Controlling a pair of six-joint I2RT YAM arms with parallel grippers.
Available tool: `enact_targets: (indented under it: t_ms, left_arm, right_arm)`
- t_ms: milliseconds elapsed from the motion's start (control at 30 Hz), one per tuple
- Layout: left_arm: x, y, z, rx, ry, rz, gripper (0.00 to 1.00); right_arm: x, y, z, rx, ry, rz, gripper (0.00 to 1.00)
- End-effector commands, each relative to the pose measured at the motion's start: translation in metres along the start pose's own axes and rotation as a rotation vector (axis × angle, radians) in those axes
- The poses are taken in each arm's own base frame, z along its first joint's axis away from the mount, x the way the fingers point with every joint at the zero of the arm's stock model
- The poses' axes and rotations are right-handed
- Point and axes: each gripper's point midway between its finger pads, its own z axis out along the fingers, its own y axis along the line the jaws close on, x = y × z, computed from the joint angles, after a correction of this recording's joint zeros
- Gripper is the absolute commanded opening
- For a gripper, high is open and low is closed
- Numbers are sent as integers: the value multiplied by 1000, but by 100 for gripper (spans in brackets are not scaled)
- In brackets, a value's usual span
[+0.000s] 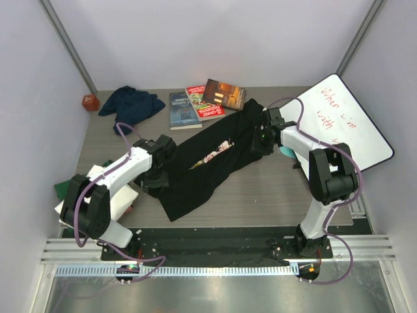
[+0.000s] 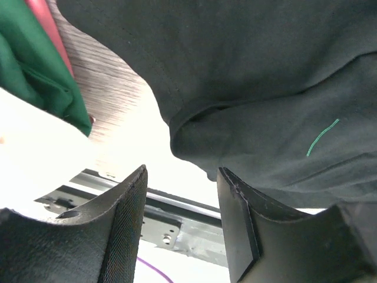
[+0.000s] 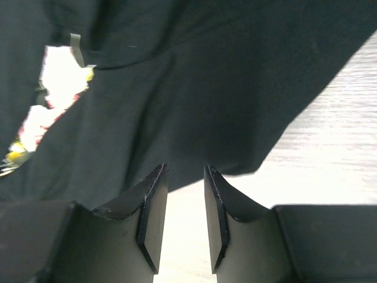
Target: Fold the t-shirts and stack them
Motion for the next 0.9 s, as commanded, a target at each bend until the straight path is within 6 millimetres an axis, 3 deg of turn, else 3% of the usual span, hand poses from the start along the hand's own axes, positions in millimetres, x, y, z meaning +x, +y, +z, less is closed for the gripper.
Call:
enact_targets:
  t_ms: [0,300,633,867]
  left_arm:
    - [-4,-11,7,77,-9,-48,52]
    - [-10,-23,18,172,-46,-107,52]
    - [-10,-23,21,207,-73,-136,49]
    - [-25,-35,6,301,-150,-146,50]
  right_arm:
    - [0,2,15,-12,9,-3,35]
    - [2,2,14,-15,4,-6,33]
    - [4,2,15,-17,10,-4,33]
    - [9,-3,23,0,30,0,32]
